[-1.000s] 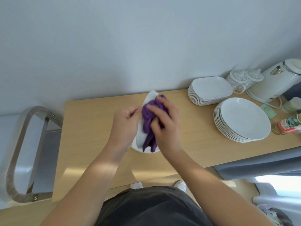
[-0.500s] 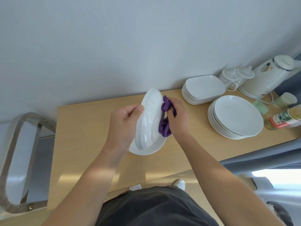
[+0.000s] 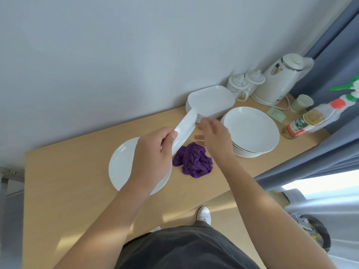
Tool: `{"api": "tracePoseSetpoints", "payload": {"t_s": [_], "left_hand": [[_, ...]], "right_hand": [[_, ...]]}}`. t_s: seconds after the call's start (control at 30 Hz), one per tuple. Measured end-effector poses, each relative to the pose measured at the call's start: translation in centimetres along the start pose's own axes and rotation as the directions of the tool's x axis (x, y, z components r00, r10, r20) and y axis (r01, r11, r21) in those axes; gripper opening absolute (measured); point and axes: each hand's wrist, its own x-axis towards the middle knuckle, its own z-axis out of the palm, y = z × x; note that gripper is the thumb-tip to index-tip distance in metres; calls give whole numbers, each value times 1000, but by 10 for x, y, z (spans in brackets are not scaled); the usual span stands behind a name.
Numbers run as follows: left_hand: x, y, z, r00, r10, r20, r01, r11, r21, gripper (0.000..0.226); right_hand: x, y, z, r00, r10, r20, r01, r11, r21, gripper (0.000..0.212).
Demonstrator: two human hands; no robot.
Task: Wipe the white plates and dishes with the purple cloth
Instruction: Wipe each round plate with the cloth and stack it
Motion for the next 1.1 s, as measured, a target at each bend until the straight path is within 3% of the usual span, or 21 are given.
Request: {"api": "tracePoseSetpoints", "payload": {"t_s": [0.07,0.17,0.3,0.4,0.5,0.6,0.67,0.73,0.8,0.9,1.1], "left_hand": [[2,5,15,992,126,29,-128,987,92,25],[0,8,39,948,304,98,-318,924,213,16],[2,8,70,887,399,231,-458,818,347,16],[5,12,89,870,388,304,-481,799,359,15],[12,16,101,934,272,231,-339,880,332,39],[25,11,109,995,2,101,-52,863,502,52],[36,5,120,967,-234,104,136,813,566,57],[44,1,135,896,-395,205,257,835,487,60],[47,4,153,865,-412,286,280,869,408,55],[47,15,177,903,-345,255,215,878,428,45],[54,19,211,944,-256,208,120,853,508,43]], "right_hand": [[0,-24,-18,990,119,71,-131,971,200,48],[0,-34,-43,969,195,155,-227,945,234,66],[5,-18,-65,979,173,109,-193,956,219,22],[14,-1,-81,988,152,22,-154,969,194,25],[22,13,-105,993,99,-61,-92,989,114,23],[27,21,-137,989,91,-113,-76,988,133,24],[31,27,-157,987,93,-130,-71,984,162,35],[36,37,-173,984,78,-158,-54,987,150,32],[39,45,-187,982,70,-173,-47,990,130,24],[43,58,-205,980,87,-177,-67,991,112,33],[55,75,-239,980,-137,-145,88,950,-298,33]]}}
